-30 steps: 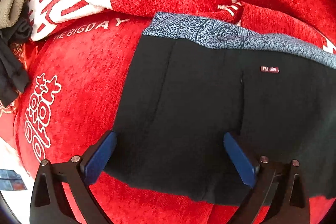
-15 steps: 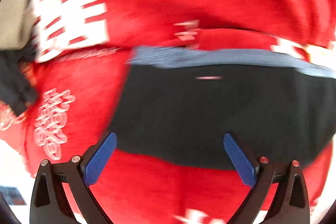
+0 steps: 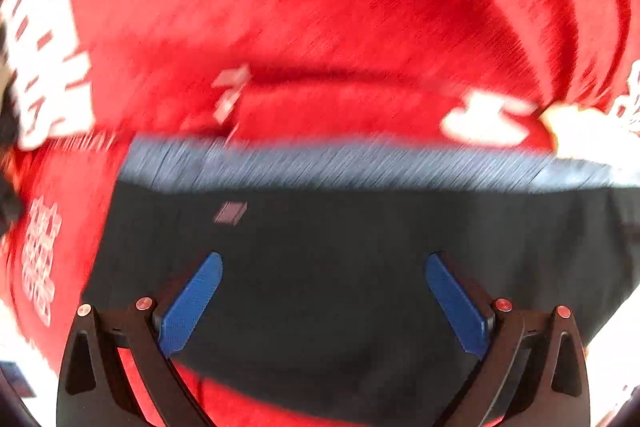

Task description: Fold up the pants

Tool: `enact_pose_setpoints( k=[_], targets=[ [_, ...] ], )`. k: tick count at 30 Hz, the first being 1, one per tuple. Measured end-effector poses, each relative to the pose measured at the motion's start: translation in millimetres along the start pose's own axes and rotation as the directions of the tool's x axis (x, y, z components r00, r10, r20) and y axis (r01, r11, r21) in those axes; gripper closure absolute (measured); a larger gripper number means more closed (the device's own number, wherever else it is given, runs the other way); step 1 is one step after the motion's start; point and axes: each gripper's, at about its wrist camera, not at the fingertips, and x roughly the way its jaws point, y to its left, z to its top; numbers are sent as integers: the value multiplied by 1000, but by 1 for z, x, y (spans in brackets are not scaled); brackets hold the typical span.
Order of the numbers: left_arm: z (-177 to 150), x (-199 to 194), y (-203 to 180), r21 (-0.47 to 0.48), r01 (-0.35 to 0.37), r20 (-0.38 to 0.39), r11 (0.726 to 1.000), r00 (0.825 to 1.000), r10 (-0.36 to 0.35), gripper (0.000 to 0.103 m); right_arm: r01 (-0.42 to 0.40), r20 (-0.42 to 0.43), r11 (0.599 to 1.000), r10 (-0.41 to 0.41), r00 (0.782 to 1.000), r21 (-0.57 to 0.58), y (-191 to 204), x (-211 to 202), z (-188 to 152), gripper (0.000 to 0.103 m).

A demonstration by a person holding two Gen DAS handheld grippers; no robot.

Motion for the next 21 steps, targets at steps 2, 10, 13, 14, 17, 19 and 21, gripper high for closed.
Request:
enact_pose_setpoints(
  k=[2, 10, 13, 14, 17, 19, 21],
  targets=[
    [25, 16, -17, 19, -19, 30, 1000, 999, 19, 0, -25, -32, 999, 24, 999, -39, 21, 35, 16, 92],
    [56, 76, -3, -103, -187, -15, 977, 982, 187, 0, 117, 60, 993, -115, 992, -32, -5, 42, 43, 97],
    [56, 54, 13, -119, -173, -35, 978, 985, 170, 0, 91, 37, 996, -92, 995, 17, -23, 21, 46, 89],
    [52, 42, 14, -106, -154, -22, 982, 988, 152, 0, 104, 41, 995, -103, 994, -3, -18, 14, 42, 75],
    [29, 5, -3, -28, -114, -12, 993, 993, 114, 0, 93, 57, 995, -91, 994, -29, -10, -12, 17, 54],
    [-2, -14, -18, -15, -61, -29, 998, 998, 60, 0, 42, 40, 999, -43, 998, 8, -10, -24, -9, 54],
    [-28, -23, -40, 31, -26, -51, 999, 998, 27, 0, 8, 14, 998, -9, 1000, 57, -12, -27, -34, 55]
  ],
)
